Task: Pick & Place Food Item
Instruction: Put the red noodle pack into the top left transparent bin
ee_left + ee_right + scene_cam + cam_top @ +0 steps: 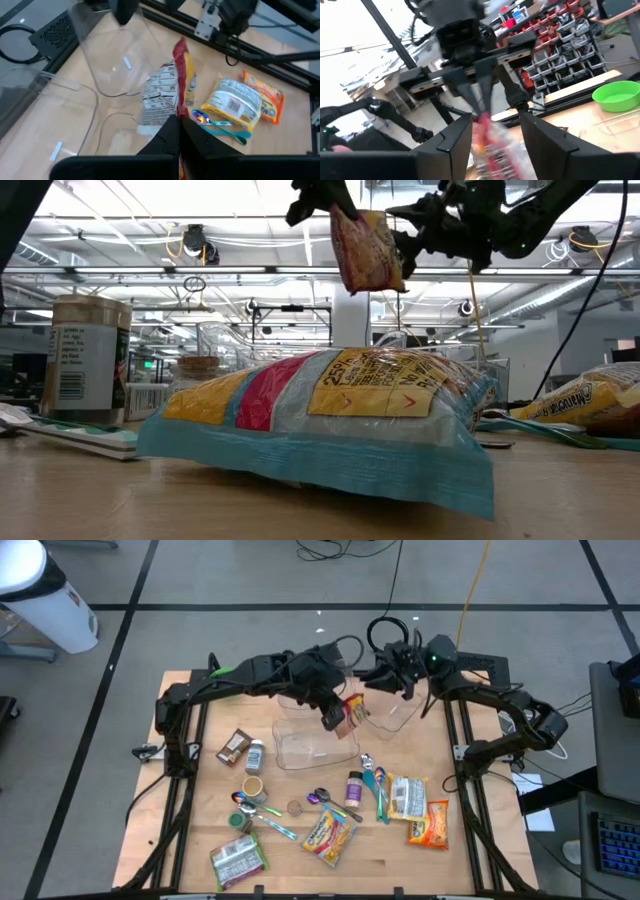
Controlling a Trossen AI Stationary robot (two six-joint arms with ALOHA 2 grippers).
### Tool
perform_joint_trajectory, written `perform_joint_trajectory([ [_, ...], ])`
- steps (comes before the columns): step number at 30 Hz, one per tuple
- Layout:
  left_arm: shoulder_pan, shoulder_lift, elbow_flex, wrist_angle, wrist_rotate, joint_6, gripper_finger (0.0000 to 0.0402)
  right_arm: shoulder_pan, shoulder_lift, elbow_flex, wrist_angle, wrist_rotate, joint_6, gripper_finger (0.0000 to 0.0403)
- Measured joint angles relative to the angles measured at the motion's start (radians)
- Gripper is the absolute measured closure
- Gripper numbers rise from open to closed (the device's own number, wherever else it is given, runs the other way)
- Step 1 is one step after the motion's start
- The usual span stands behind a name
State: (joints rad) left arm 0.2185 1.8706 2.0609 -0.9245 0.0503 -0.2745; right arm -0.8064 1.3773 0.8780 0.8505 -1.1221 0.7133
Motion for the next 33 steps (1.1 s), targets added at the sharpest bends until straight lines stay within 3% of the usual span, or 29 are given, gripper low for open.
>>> perform_joint_trajectory([
  [11, 0.201, 0.000, 0.001, -0.059, -0.005, -0.095, 0.0401, -0.033, -0.002, 0.000, 0.100, -0.025, 0.111, 0.0232],
  [20, 0.302, -0.001, 0.001, -0.125, -0.025, -0.073, 0.0401, -0.073, -0.055, 0.000, 0.095, -0.035, 0.112, 0.0236],
  [33, 0.354, -0.018, -0.074, -0.108, 0.032, -0.003, 0.0401, -0.205, -0.157, 0.000, -0.152, -0.033, -0.008, 0.0239],
])
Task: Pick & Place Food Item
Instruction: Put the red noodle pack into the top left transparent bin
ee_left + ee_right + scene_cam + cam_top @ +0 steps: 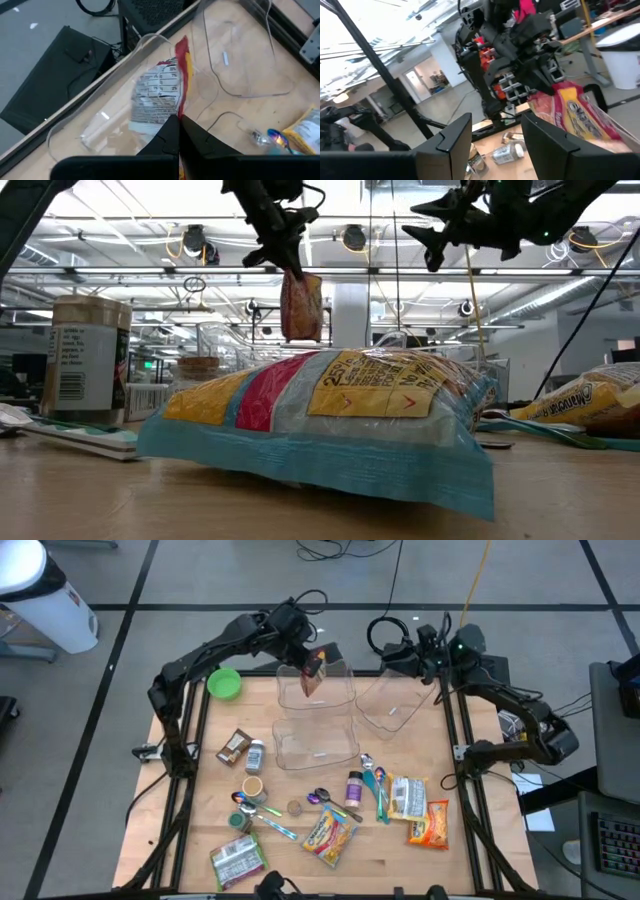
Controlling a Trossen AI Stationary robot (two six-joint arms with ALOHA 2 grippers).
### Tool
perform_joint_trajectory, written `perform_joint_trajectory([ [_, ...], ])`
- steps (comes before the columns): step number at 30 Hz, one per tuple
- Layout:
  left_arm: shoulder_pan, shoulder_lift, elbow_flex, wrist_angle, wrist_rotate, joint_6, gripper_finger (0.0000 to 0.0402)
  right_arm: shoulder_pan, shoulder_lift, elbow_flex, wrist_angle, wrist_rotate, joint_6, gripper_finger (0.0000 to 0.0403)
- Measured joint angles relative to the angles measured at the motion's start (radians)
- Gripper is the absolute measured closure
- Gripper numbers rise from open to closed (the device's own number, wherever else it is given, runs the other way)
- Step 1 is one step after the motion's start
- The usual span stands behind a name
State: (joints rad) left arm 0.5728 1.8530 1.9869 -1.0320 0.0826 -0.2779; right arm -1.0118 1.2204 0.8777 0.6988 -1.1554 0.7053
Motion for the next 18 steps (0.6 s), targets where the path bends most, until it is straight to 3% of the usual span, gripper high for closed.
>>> perform_joint_trajectory([
  [5, 0.004, -0.108, -0.139, 0.161, 0.006, -0.006, 0.0401, -0.031, -0.055, 0.000, -0.142, 0.001, -0.091, 0.0239],
  [10, 0.018, -0.281, -0.398, 0.337, 0.004, -0.083, 0.0401, -0.047, -0.092, 0.000, -0.252, 0.010, -0.174, 0.0242],
  [18, -0.002, -0.500, -0.736, 0.527, -0.104, -0.289, 0.0401, -0.047, -0.101, 0.000, -0.271, 0.155, -0.228, 0.0243],
])
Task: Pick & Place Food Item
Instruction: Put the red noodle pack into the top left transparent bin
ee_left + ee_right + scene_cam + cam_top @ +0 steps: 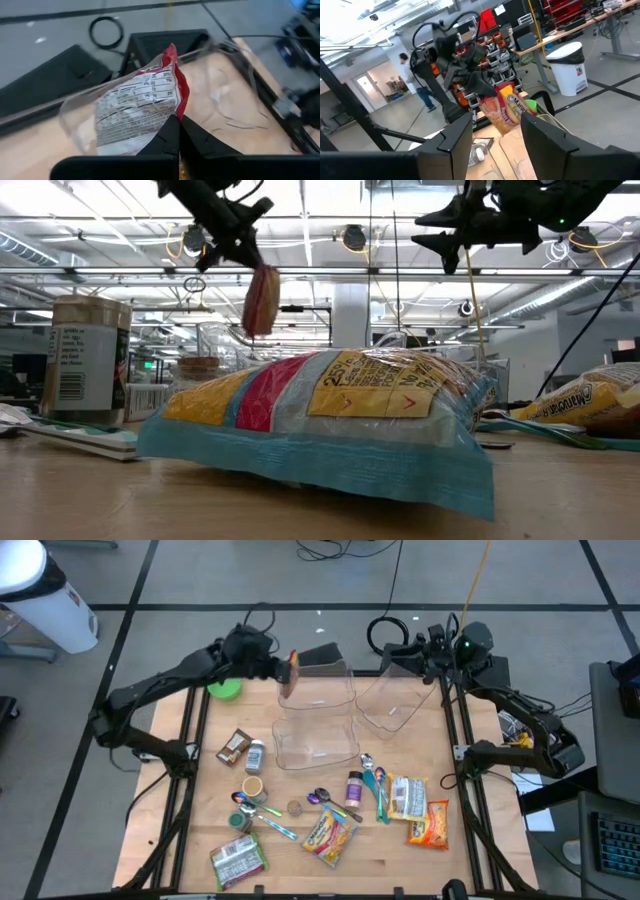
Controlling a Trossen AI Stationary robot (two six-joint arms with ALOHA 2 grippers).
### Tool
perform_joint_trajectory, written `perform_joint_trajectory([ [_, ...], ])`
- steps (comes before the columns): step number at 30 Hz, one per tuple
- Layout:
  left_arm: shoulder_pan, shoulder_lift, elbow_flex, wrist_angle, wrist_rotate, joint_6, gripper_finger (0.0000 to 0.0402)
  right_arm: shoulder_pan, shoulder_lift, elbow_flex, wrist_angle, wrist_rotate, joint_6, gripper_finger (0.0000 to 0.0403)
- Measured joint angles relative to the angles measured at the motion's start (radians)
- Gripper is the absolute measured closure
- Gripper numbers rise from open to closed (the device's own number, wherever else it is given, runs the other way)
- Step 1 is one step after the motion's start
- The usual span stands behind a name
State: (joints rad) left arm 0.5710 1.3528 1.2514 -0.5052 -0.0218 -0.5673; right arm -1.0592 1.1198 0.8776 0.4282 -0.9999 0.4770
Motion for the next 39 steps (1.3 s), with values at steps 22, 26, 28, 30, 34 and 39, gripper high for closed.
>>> perform_joint_trajectory([
  [22, -0.009, 0.130, -0.107, 0.275, -0.007, -0.075, 0.0401, 0.001, 0.000, -0.001, -0.068, 0.030, -0.022, 0.0243],
  [26, -0.009, 0.153, -0.107, 0.311, 0.004, -0.068, 0.0401, 0.001, 0.000, -0.001, -0.068, 0.030, -0.020, 0.0243],
  [28, -0.009, 0.155, -0.108, 0.341, 0.004, -0.066, 0.0401, 0.001, 0.000, -0.001, -0.068, 0.030, -0.019, 0.0243],
  [30, -0.009, 0.155, -0.138, 0.396, 0.005, -0.067, 0.0401, 0.001, 0.000, -0.001, -0.068, 0.030, -0.019, 0.0243],
  [34, -0.007, 0.147, -0.245, 0.554, 0.024, -0.117, 0.0401, 0.001, 0.000, -0.001, -0.068, 0.030, -0.019, 0.0243],
  [39, -0.007, 0.145, -0.357, 0.722, 0.067, -0.191, 0.0401, 0.001, 0.000, -0.001, -0.068, 0.030, -0.020, 0.0243],
])
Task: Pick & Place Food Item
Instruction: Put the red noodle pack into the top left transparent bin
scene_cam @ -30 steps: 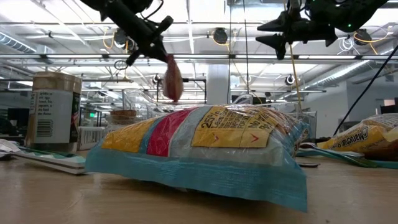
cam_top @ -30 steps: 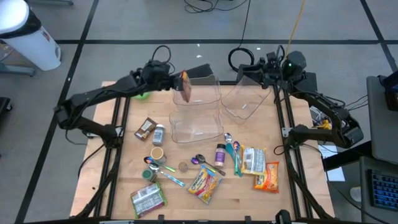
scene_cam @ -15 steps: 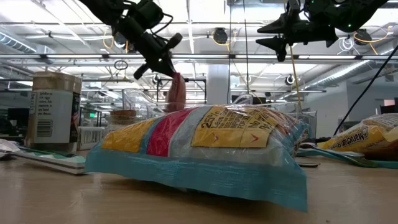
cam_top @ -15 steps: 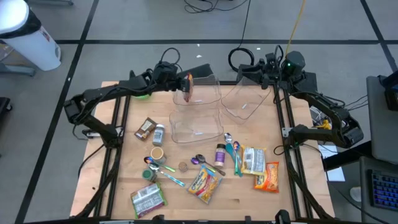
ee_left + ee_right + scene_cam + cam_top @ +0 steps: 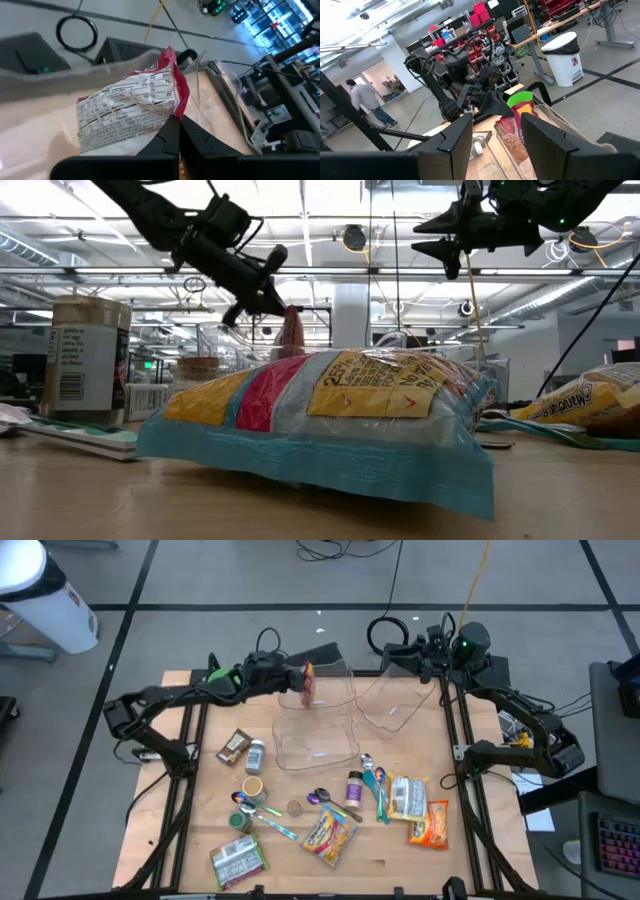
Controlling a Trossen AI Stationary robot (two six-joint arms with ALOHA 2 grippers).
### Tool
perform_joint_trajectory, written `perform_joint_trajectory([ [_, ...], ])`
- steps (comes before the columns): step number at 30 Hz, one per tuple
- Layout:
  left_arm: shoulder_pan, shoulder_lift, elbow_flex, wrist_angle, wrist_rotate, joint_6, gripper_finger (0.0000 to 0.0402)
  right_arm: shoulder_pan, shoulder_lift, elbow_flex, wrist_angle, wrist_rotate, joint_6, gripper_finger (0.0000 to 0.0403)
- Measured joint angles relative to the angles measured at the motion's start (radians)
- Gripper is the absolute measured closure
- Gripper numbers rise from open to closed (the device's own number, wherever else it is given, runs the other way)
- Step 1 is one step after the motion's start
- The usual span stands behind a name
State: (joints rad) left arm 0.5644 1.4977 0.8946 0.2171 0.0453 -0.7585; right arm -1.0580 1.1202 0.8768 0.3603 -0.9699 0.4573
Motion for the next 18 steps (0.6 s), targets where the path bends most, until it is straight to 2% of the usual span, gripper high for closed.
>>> perform_joint_trajectory([
  [3, -0.001, -0.001, -0.024, 0.041, 0.001, -0.006, 0.0401, 0.000, 0.000, 0.000, 0.000, 0.000, 0.000, 0.0243],
  [18, 0.000, -0.001, -0.118, 0.017, -0.001, -0.003, 0.0401, 0.000, 0.000, 0.000, -0.034, 0.003, 0.001, 0.0243],
])
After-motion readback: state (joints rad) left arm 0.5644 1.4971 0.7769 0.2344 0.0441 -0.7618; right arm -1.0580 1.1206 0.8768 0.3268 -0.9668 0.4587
